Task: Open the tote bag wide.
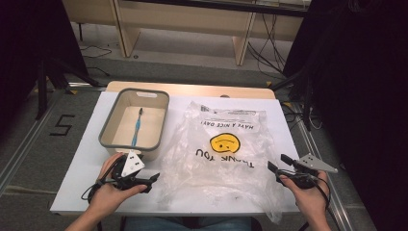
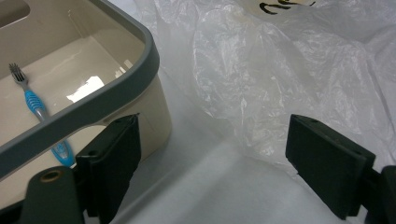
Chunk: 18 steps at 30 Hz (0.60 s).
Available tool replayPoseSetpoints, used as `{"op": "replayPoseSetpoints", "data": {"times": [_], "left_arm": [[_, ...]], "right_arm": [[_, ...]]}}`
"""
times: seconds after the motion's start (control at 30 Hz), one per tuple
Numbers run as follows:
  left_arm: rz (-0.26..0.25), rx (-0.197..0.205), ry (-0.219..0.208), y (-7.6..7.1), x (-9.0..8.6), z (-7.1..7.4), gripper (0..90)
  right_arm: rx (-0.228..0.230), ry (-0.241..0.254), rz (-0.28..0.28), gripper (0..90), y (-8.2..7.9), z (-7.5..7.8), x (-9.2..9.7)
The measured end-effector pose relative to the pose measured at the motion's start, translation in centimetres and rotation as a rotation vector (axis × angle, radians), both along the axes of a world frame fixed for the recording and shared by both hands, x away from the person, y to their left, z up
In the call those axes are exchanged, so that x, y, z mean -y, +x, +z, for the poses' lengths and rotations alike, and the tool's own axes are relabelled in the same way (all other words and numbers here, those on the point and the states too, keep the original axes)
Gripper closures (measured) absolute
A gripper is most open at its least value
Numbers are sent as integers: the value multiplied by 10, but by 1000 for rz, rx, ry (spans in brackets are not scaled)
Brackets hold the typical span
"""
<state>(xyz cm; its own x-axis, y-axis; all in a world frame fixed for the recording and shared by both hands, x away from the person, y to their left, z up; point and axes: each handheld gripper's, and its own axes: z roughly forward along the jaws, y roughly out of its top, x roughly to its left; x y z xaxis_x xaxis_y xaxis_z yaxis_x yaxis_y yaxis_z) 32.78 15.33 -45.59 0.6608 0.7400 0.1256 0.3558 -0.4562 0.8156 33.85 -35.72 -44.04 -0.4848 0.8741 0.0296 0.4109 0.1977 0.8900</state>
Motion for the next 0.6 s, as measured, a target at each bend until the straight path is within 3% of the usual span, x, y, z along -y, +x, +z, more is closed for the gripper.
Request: {"op": "replayPoseSetpoints", "data": {"times": [0.37, 0.5, 0.6], "left_arm": [[-13, 2, -4, -2, 1, 2, 187], [-51, -23, -28, -5, 7, 2, 187], [-98, -51, -48, -10, 15, 1, 191]], "right_arm": [[-12, -12, 9, 366, -2, 1, 0], [-54, -25, 32, 358, -1, 0, 0], [-111, -18, 89, 360, 0, -4, -5]]}}
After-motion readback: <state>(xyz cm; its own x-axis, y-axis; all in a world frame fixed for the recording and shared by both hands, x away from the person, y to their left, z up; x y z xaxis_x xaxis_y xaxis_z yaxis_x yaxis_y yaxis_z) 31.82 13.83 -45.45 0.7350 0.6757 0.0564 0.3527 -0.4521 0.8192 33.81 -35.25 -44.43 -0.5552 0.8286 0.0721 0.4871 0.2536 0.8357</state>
